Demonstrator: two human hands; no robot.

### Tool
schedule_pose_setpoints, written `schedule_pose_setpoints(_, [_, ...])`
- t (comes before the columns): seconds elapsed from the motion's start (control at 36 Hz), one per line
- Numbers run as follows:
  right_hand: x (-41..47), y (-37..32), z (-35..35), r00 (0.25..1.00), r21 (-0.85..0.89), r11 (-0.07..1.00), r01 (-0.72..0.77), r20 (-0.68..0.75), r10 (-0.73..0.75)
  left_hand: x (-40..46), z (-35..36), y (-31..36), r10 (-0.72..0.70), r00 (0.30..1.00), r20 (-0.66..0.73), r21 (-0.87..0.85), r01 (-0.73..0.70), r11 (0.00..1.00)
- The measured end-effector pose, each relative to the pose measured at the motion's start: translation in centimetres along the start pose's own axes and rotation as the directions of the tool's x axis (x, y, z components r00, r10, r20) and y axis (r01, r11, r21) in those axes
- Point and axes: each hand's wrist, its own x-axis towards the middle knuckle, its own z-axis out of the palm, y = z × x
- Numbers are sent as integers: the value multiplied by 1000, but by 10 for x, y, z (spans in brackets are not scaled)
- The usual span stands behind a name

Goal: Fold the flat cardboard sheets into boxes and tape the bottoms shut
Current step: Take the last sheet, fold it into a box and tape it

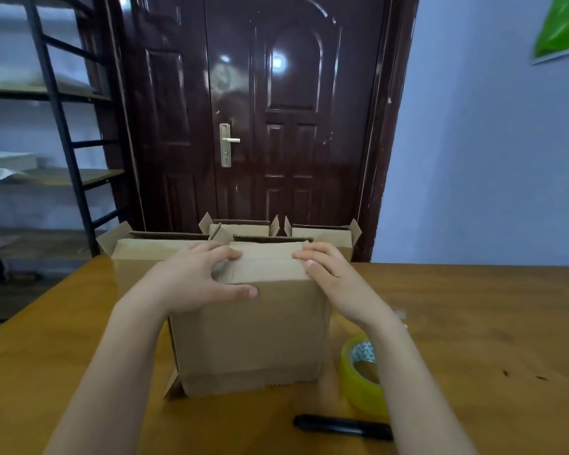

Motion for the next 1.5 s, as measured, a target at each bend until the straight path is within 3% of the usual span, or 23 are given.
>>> schedule_pose_setpoints(0.22, [0, 5, 5, 998, -27, 1000, 1, -59, -3, 8, 4, -6, 72, 996, -54, 61, -69, 996])
schedule_pose_setpoints(0.39, [-2, 1, 7, 997, -73, 997, -3, -80, -3, 14, 3, -9, 128, 992, 7, 75, -129, 989])
schedule_pose_setpoints(0.56, [-16, -2, -4, 1000, 29, 999, 22, -21, -22, 14, 2, 0, 104, 992, 75, 21, -106, 994])
schedule_pose_setpoints(0.67, [-30, 15, -13, 929, 23, 1000, -18, -370, 25, 17, 6, -6, 85, 995, 50, -88, -80, 993])
schedule_pose_setpoints(0.72, [-44, 30, -18, 903, -67, 996, -55, -430, 21, 20, 8, -10, 74, 996, 40, -121, -69, 990])
schedule_pose_setpoints(0.75, [-51, 39, -21, 927, -120, 990, -68, -375, 18, 21, 8, -11, 74, 997, 36, -126, -69, 990])
schedule_pose_setpoints(0.81, [-66, 57, -24, 992, -217, 971, -99, -99, 79, 23, 9, -12, 76, 997, 30, -126, -72, 989])
schedule_pose_setpoints(0.86, [-82, 69, -22, 954, -357, 929, -97, 233, 189, 24, 10, -12, 82, 996, 23, -120, -79, 990])
schedule_pose_setpoints(0.92, [-94, 77, -16, 884, -522, 853, -31, 384, 267, 23, 10, -12, 93, 996, 10, -100, -92, 991])
schedule_pose_setpoints(1.0, [-101, 77, -5, 917, -644, 765, 24, 319, 241, 22, 10, -11, 103, 995, -5, -65, -103, 993])
schedule_pose_setpoints(1.17, [-96, 74, 16, 971, -725, 686, 52, 198, 135, 17, 10, -8, 130, 991, -25, 0, -130, 992])
schedule_pose_setpoints(1.36, [-98, 78, 23, 993, -704, 711, 13, 94, 75, 12, 10, -12, 184, 981, -68, 205, -167, 964])
schedule_pose_setpoints(1.5, [-98, 78, 22, 994, -676, 737, -5, 78, 78, 17, 7, -15, 179, 984, -13, 160, -174, 972])
